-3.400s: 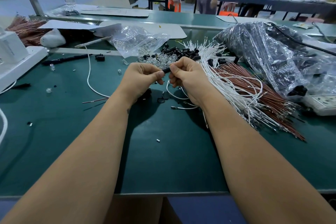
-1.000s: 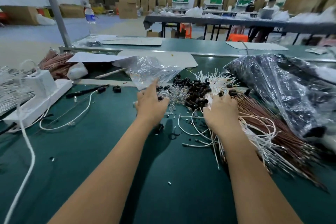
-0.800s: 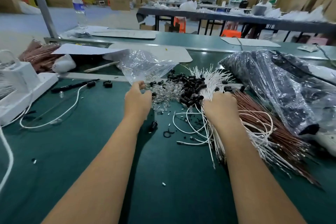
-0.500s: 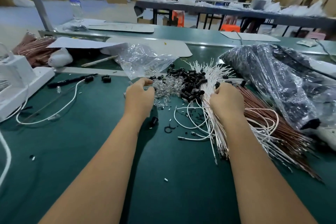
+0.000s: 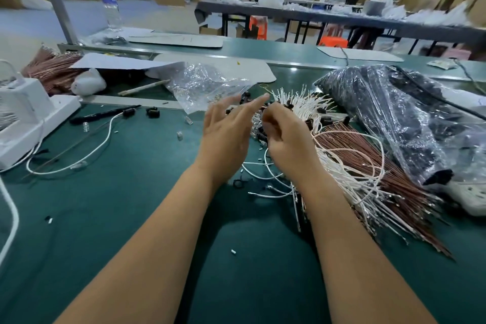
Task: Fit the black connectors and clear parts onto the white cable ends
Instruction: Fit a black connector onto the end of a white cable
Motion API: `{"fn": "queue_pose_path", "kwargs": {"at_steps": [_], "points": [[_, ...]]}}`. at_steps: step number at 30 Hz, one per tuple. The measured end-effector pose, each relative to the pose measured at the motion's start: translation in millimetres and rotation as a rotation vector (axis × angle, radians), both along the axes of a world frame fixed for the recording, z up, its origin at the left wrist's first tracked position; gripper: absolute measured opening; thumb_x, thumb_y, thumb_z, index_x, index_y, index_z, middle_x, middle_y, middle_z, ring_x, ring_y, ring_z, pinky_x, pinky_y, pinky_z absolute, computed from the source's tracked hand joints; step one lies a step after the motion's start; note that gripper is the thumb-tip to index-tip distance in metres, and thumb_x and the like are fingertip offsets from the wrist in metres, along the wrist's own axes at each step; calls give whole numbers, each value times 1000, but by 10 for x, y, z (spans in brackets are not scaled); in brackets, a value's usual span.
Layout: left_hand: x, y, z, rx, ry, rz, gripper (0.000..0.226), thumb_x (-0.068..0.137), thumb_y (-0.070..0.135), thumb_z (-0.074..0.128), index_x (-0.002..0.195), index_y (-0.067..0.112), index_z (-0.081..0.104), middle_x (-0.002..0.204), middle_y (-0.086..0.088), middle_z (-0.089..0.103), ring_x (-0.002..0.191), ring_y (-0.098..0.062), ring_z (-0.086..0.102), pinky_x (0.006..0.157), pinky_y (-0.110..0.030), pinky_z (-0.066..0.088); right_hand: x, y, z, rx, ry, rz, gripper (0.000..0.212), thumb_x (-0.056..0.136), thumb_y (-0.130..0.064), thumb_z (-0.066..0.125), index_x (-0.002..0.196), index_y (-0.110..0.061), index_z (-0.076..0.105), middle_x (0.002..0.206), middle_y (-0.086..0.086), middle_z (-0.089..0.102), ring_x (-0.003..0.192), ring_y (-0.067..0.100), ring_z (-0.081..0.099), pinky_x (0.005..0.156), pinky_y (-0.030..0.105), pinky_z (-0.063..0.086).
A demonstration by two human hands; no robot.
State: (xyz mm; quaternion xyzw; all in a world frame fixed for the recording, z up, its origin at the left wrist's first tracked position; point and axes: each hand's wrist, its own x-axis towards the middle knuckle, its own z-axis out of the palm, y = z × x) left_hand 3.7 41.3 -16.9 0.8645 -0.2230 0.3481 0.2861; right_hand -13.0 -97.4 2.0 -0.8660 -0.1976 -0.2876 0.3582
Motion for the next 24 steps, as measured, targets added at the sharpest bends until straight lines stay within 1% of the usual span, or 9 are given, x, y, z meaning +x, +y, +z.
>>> {"fn": "queue_pose_path", "kwargs": {"at_steps": [3, 5, 7, 9, 12, 14, 16, 20, 24], "points": [[8, 56, 4, -24, 137, -204, 37, 95, 16, 47, 131, 25, 54, 94, 2, 69, 94, -24, 56, 88, -42, 45, -8, -1, -11, 35, -42, -21, 9, 90, -3, 54, 85, -10, 54, 74, -5, 51, 66, 15, 47, 59, 28, 38], [-7, 64, -4, -43, 239, -223, 22, 99, 20, 46, 114, 19, 61, 77, -1, 64, 73, -21, 56, 74, -41, 48, -8, 5, -10, -10, -149, -171, 9, 91, -6, 52, 82, -9, 53, 72, -3, 50, 64, 15, 44, 57, 27, 34], [17, 105, -34, -58, 233, -136, 22, 101, 23, 44, 100, 14, 64, 64, 4, 56, 60, -15, 51, 76, -40, 47, 2, -48, 19, -7, -287, -397, 12, 91, -1, 50, 80, -6, 53, 71, 2, 49, 64, 16, 43, 58, 25, 34], [40, 162, -53, -25, 123, -18, 24, 102, 24, 43, 97, 18, 66, 61, 9, 55, 61, -11, 51, 87, -35, 38, 13, -168, 64, -22, -309, -615, 10, 90, 1, 48, 84, -4, 54, 75, 6, 51, 70, 18, 42, 66, 27, 35], [38, 225, -16, -5, 15, 96, 21, 99, 28, 48, 101, 27, 69, 78, 14, 67, 71, -14, 55, 79, -30, 22, 20, -270, 73, -120, -148, -805, 31, 82, 3, 37, 102, -7, 59, 103, 13, 58, 94, 27, 47, 85, 35, 35], [28, 230, 2, 27, 5, 109, 20, 98, 30, 50, 102, 30, 70, 82, 14, 69, 73, -14, 54, 77, -30, 20, -4, -177, 109, -143, -176, -736, 52, 76, 5, 36, 121, -7, 59, 128, 16, 54, 118, 33, 46, 101, 42, 33], [23, 212, 9, 73, -9, 112, 19, 98, 31, 50, 102, 31, 69, 82, 13, 68, 73, -15, 52, 77, -32, 20, -27, 8, 109, -202, -266, -542, 53, 78, 7, 47, 129, -5, 56, 137, 15, 52, 128, 32, 45, 109, 41, 28], [13, 173, 50, 90, -17, 106, 24, 100, 33, 42, 97, 32, 66, 74, 16, 57, 72, -15, 44, 75, -36, 23, -24, 230, -2, -339, -149, -203, 43, 84, -4, 53, 126, -7, 59, 115, 10, 65, 110, 29, 57, 102, 37, 33], [79, 305, 36, 55, 206, -103, 24, 98, 29, 50, 91, 16, 69, 71, 9, 61, 74, -19, 48, 78, -39, 43, 42, 126, -54, -299, -64, -216, 24, 90, -3, 57, 109, -13, 69, 95, 3, 66, 90, 22, 58, 80, 28, 28]]}}
